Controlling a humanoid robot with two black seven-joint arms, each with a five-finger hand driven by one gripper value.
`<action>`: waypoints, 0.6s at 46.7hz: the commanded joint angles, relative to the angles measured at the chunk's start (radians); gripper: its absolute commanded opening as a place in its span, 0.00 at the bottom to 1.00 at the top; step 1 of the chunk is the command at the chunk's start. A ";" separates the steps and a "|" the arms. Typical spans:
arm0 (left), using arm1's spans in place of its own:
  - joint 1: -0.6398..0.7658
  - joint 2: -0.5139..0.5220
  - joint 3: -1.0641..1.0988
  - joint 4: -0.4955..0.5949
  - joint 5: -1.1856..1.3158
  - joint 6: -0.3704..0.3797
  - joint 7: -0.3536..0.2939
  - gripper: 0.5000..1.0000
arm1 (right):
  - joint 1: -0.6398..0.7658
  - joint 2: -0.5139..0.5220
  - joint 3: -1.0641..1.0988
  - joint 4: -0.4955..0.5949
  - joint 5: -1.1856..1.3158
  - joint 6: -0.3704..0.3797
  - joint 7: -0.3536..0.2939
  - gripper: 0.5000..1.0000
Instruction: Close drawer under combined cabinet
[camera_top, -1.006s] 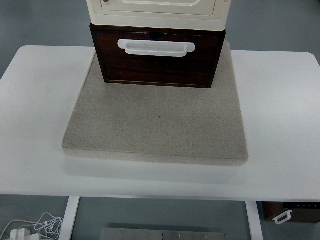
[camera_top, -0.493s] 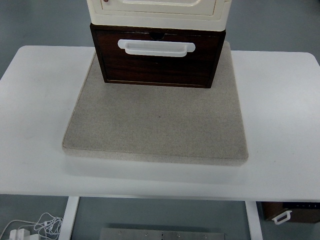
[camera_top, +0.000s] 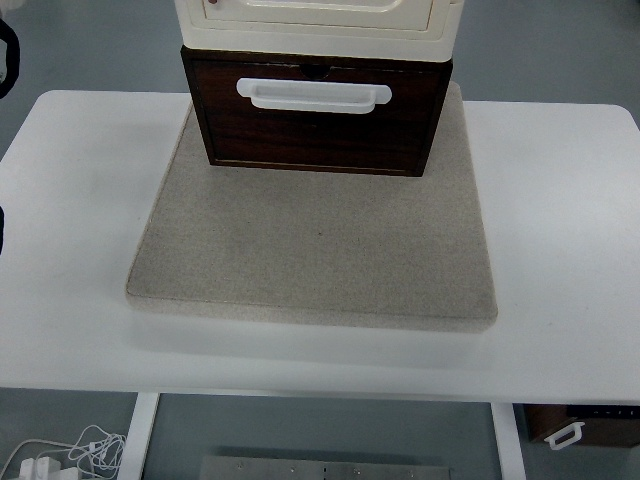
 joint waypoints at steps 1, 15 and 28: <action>0.023 -0.029 0.004 0.000 -0.005 -0.026 0.000 0.99 | -0.006 0.000 -0.002 0.000 -0.003 0.001 0.000 0.90; 0.055 -0.064 0.002 0.015 -0.010 -0.138 -0.003 0.99 | -0.006 0.000 0.005 0.000 -0.002 0.003 0.000 0.90; 0.083 -0.081 0.002 0.023 -0.011 -0.198 -0.003 0.99 | -0.004 0.000 0.009 0.000 0.000 0.000 0.000 0.90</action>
